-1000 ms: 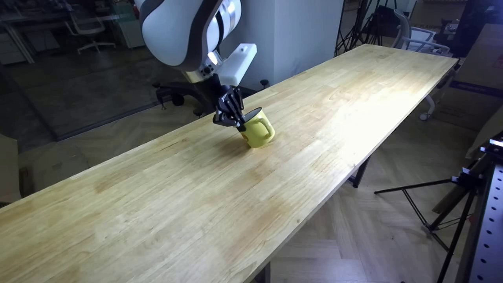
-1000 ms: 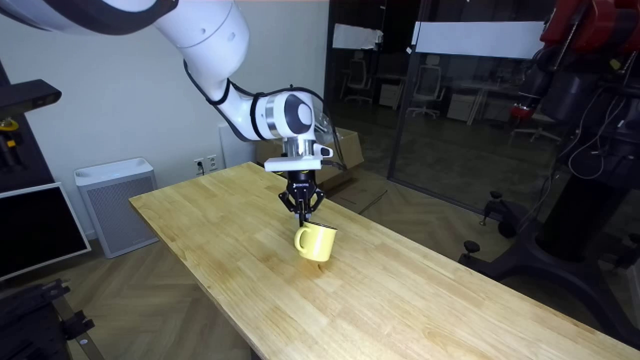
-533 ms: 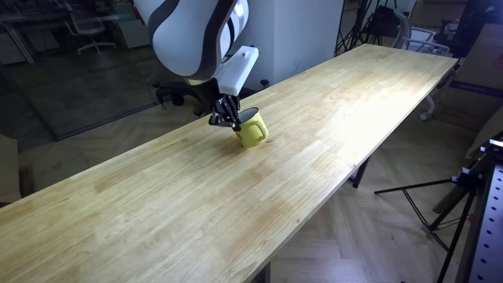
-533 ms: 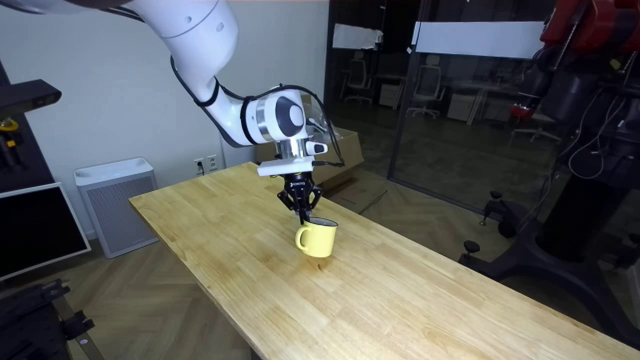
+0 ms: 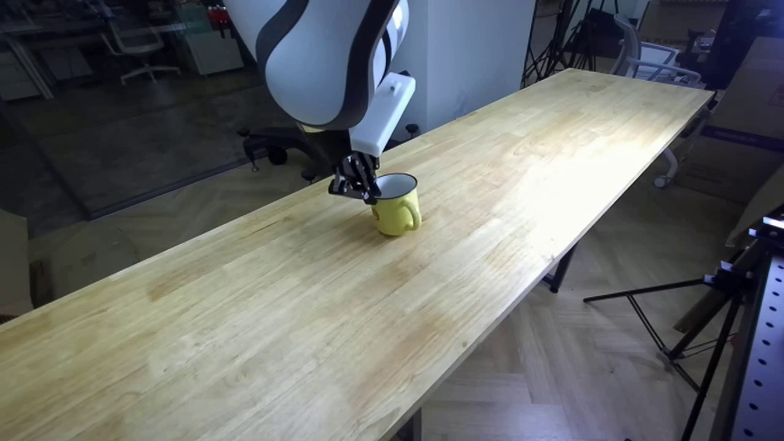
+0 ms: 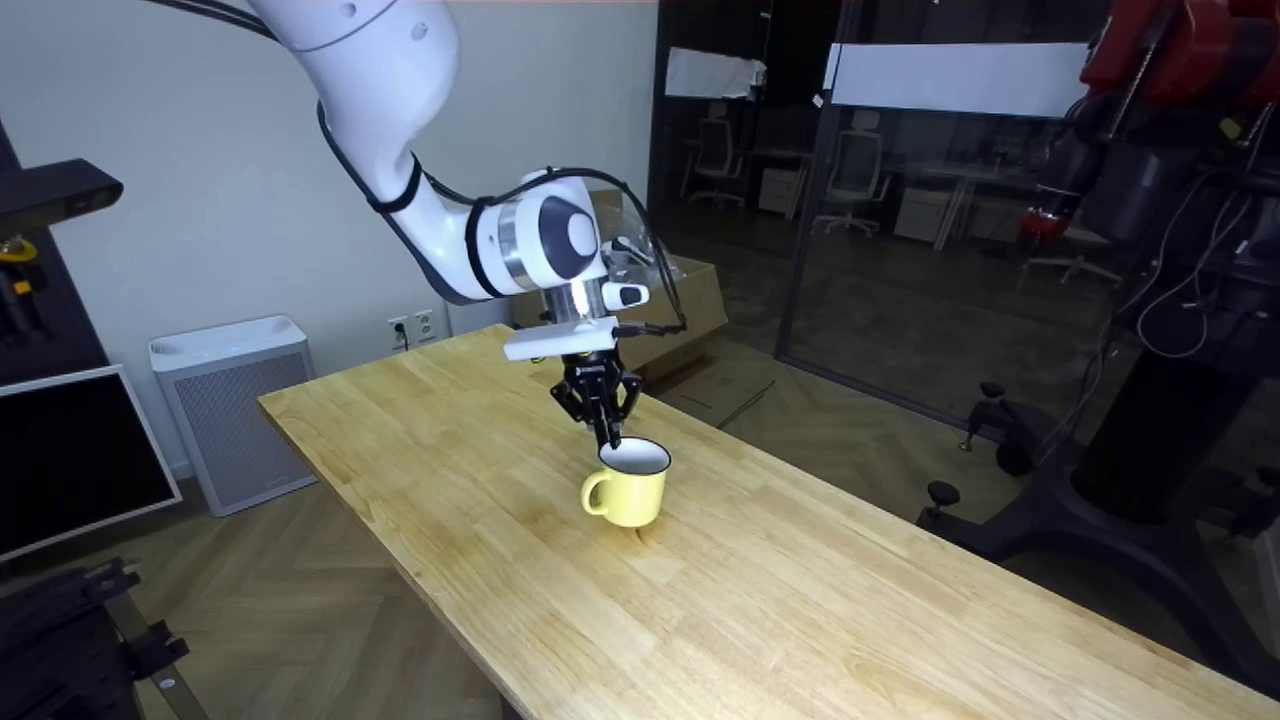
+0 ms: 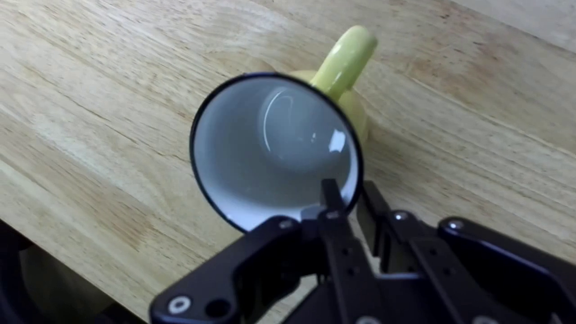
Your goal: Move the cup slightly to the left
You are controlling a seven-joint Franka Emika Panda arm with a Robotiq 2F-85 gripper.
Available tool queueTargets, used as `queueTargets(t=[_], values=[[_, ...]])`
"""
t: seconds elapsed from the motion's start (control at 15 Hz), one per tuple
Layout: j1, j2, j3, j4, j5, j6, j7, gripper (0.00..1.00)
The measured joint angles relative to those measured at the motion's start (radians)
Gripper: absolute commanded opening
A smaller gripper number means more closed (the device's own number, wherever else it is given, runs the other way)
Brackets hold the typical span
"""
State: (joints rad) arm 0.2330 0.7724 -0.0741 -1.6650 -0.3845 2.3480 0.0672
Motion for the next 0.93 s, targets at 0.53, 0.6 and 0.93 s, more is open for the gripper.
queueTargets(t=[0.53, 0.6, 0.93], values=[[0.028, -0.067, -0.022, -0.073, -0.035, 0.040, 0.051, 0.99], [0.034, -0.075, -0.024, -0.079, -0.041, 0.040, 0.056, 1.00], [-0.018, -0.103, 0.065, -0.105, 0.055, 0.025, -0.093, 1.00]])
